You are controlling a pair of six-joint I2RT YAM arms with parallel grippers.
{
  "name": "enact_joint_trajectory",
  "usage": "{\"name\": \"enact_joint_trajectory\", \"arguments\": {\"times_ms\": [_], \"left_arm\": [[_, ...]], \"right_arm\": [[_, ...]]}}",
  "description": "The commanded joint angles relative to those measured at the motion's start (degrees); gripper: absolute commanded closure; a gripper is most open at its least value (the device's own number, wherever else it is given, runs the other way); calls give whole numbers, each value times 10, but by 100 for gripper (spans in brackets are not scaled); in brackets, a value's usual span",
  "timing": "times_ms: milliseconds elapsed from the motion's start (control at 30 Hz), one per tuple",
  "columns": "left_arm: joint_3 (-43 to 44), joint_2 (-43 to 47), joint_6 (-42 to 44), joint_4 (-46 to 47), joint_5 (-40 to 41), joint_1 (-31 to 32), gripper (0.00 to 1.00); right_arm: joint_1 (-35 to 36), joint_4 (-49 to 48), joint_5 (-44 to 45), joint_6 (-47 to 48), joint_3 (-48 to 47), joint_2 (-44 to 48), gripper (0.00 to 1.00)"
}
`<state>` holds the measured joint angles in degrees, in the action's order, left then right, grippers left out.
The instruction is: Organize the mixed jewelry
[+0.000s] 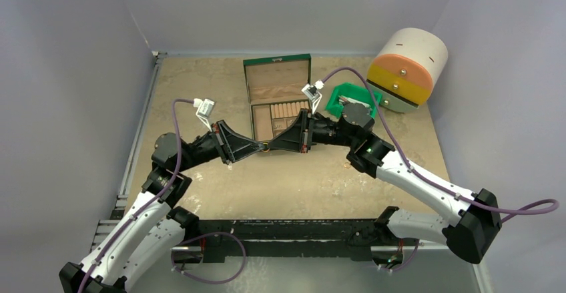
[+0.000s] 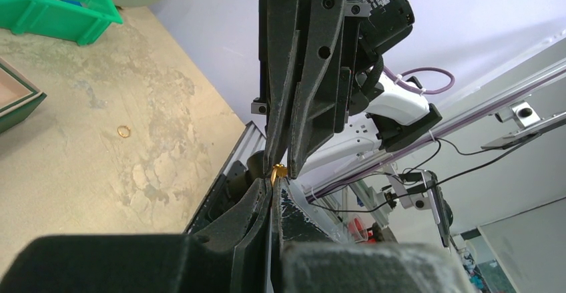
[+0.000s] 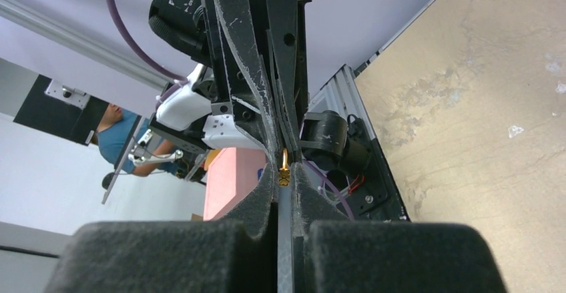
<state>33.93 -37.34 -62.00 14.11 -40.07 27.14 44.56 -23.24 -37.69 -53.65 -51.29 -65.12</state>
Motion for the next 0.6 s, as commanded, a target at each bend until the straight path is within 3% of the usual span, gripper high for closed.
{"name": "enact_joint_trajectory", "arguments": {"times_ms": [0, 67, 233, 333, 567], "left_arm": [[4, 2, -4, 30, -2, 3, 100], [4, 3, -4, 27, 1, 3, 100], [9, 9, 6, 5, 18, 3, 70], [19, 12, 25, -27, 31, 3, 59], [55, 9, 118, -182, 107, 3, 50]], "right_arm": [[-3, -6, 17, 14, -13, 12, 100], [-3, -3, 17, 15, -13, 13, 100], [-3, 18, 20, 19, -15, 20, 100], [-3, 52, 37, 35, -25, 26, 100], [-3, 175, 113, 100, -79, 24, 100]]}}
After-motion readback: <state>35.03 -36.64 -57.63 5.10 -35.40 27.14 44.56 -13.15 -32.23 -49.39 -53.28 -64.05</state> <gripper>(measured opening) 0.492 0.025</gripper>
